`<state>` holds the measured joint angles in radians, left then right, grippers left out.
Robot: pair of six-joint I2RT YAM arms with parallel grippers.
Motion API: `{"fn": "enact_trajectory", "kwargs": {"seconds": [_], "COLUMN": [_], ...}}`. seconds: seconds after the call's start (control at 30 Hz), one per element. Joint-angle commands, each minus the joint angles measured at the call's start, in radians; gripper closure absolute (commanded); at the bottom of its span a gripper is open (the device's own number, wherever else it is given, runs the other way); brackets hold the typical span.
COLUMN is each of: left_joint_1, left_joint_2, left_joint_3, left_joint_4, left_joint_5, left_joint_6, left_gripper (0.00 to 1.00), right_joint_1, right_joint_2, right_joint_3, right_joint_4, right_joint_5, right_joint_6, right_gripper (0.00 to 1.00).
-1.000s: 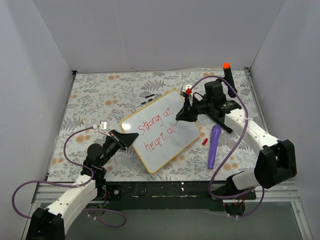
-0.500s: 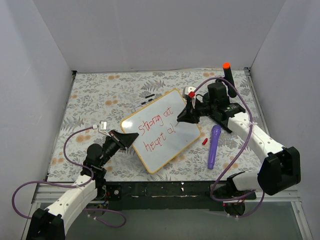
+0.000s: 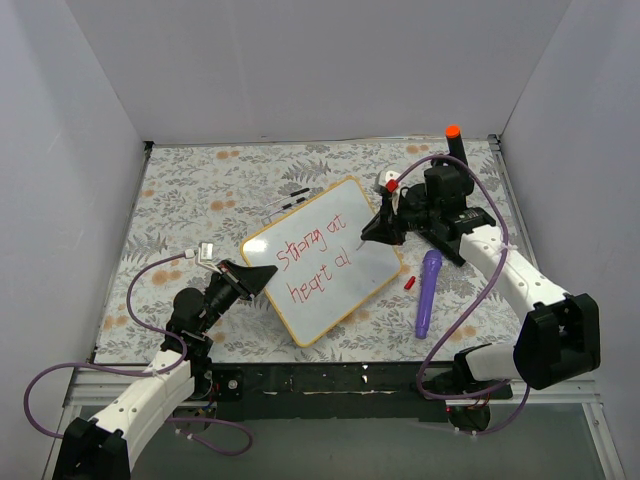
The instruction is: Write a sentence on the whiteboard
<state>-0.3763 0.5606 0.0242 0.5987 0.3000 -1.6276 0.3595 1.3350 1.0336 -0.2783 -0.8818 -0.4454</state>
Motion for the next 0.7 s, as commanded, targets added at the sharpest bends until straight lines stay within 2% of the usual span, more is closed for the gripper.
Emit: {"fn": "enact_trajectory", "kwargs": {"seconds": [0.0,0.3,0.67], "left_joint_1": [-0.003,-0.003,-0.003], "left_joint_2": [-0.037,-0.021,-0.007], "left_joint_3": [-0.055,-0.055,-0.052], "left_joint_4": [0.165,0.176,0.182], "left_joint_5": [0.002,-0.001,-0.002], "left_joint_6": [-0.041,-0.044,-0.044], "left_gripper": [1.0,1.0,1.0], "right_joint_1": [-0.011,-0.01,0.016], "right_joint_2": [0.004,0.078,0.127], "right_joint_3": [0.002,0.02,0.033], "right_joint_4": [0.071,0.143,0.163], "right_joint_5": [-0.023,-0.071,-0.055], "right_joint_6": [0.023,0.102,0.119], "right_gripper": [0.99,0.99,0.99]}}
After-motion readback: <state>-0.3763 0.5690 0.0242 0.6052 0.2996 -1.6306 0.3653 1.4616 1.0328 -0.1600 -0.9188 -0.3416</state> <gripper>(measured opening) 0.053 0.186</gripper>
